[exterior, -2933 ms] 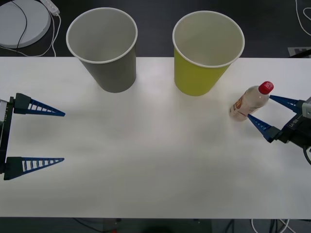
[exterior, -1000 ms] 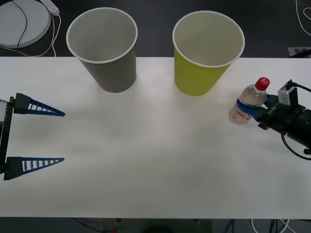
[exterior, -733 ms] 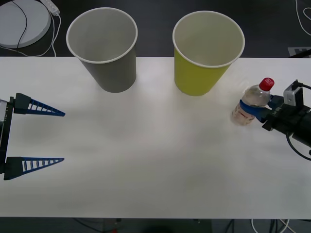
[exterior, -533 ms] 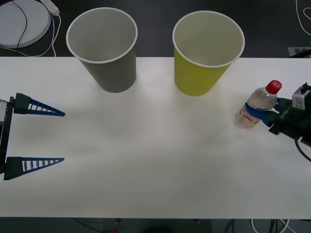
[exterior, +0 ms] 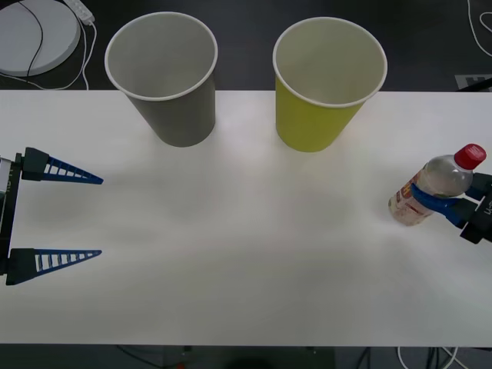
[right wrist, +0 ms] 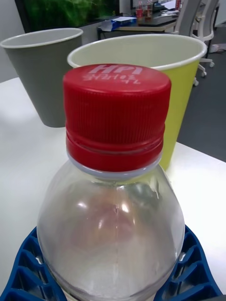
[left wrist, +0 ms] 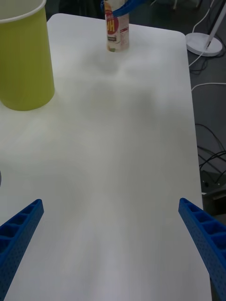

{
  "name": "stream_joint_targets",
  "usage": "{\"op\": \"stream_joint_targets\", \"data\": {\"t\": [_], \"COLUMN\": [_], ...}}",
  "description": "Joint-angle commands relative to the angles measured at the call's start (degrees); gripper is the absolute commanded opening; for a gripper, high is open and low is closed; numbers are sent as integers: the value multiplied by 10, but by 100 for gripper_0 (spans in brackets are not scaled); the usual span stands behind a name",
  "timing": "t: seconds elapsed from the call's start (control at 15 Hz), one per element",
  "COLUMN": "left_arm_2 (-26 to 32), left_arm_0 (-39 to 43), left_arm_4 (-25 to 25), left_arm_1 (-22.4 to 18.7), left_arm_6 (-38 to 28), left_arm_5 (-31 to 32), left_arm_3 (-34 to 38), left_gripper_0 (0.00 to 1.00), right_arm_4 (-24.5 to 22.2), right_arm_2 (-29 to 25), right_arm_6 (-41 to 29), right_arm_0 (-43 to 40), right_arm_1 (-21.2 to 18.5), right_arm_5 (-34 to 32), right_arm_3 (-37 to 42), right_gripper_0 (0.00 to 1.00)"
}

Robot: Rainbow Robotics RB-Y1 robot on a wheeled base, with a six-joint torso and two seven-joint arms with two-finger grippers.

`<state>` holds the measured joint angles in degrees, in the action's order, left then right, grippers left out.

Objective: Put the can into the green bin and the plastic bottle into the gray bin

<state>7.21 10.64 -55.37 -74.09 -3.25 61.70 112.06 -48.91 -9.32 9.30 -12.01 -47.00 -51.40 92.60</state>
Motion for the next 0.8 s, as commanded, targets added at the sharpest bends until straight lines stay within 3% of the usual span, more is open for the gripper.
{"op": "stream_joint_targets", "data": {"t": [0.07, 0.47, 0.8], "left_arm_2": [0, 0, 0], "left_arm_0": [0, 0, 0], "left_arm_4": [0, 0, 0], "left_arm_1": [0, 0, 0], "left_arm_6": [0, 0, 0], "left_arm_5": [0, 0, 0], "left_arm_3": [0, 0, 0], "left_gripper_0": [100, 100, 100], "right_arm_4": [14, 14, 14], "right_arm_2": [-29, -105, -149], "right_arm_6": [-15, -88, -105], "right_arm_0": [-52, -144, -151], "right_arm_1": [-10, -24, -40], "right_arm_5": [-13, -27, -27], "right_arm_3": [61, 195, 251], "right_gripper_0": [0, 0, 0]}}
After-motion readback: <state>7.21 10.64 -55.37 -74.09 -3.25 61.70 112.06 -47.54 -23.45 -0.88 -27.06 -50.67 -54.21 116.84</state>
